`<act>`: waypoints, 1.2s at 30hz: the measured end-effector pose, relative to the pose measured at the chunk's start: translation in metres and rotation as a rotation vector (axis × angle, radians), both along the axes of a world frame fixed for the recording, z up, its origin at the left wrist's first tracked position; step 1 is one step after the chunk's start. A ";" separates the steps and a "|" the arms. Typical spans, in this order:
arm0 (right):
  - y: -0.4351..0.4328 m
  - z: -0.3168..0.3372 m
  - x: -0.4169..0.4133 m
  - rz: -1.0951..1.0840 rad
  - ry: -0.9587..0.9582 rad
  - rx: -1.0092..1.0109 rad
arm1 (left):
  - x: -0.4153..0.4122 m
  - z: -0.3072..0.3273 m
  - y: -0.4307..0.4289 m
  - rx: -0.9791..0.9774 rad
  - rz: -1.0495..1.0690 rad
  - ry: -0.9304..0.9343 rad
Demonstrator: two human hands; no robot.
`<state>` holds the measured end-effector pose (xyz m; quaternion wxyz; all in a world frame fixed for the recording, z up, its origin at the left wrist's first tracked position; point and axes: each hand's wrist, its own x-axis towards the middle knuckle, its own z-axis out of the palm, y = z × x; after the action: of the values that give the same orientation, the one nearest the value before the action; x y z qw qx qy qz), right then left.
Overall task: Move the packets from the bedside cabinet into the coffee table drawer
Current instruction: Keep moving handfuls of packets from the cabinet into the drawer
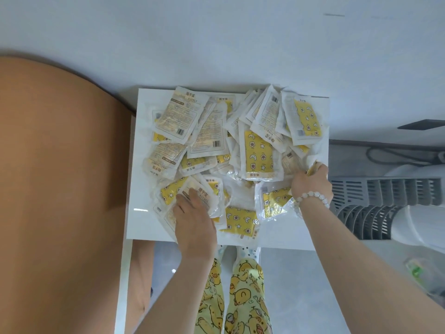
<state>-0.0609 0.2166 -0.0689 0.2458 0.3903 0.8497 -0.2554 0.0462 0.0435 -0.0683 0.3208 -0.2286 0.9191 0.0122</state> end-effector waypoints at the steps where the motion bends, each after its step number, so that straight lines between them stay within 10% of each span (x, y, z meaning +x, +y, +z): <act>1: -0.001 0.002 0.004 -0.003 -0.003 -0.017 | 0.003 0.001 0.002 0.013 0.004 0.008; 36: -0.007 0.048 0.057 -0.057 0.105 -0.188 | 0.018 0.061 0.010 0.307 0.173 0.202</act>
<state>-0.0039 0.2094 -0.0213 0.2291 0.3754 0.8223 -0.3611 0.0638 0.0531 -0.0078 0.2557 -0.2528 0.9108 0.2028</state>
